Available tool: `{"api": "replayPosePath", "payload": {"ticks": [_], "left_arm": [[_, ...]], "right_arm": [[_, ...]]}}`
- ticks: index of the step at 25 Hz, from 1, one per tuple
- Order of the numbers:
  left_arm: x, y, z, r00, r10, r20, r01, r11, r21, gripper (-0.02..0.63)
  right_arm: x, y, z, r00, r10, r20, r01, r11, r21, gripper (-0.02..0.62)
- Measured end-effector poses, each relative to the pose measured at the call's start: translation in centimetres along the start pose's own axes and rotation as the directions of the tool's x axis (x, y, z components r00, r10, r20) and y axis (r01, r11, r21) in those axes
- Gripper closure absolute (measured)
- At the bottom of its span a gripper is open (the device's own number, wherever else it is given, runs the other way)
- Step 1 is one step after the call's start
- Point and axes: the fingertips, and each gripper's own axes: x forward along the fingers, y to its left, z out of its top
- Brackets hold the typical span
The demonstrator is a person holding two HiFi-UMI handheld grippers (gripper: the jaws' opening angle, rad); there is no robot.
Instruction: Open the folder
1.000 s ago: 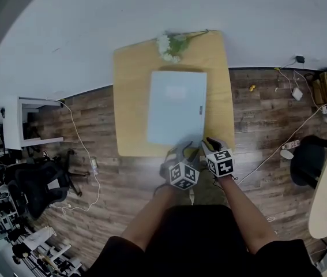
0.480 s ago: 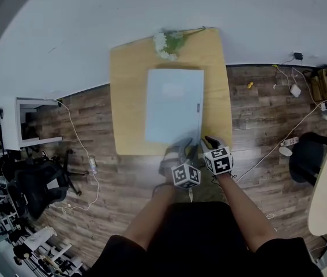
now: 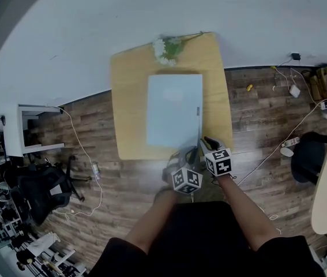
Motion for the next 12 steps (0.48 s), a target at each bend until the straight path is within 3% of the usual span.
{"api": "replayPosePath", "payload": {"ticks": [5, 12], "left_arm": [[-1.1, 1.3, 1.4, 0.998, 0.014, 0.053, -0.01, 0.997, -0.073, 0.601], [-3.1, 2.5, 2.1, 0.995, 0.024, 0.097, -0.012, 0.992, -0.125, 0.605]], "right_arm": [[0.4, -0.2, -0.3, 1.0, -0.025, -0.013, 0.025, 0.999, 0.039, 0.533], [0.2, 0.3, -0.5, 0.998, -0.05, -0.031, 0.05, 0.999, -0.014, 0.529]]}}
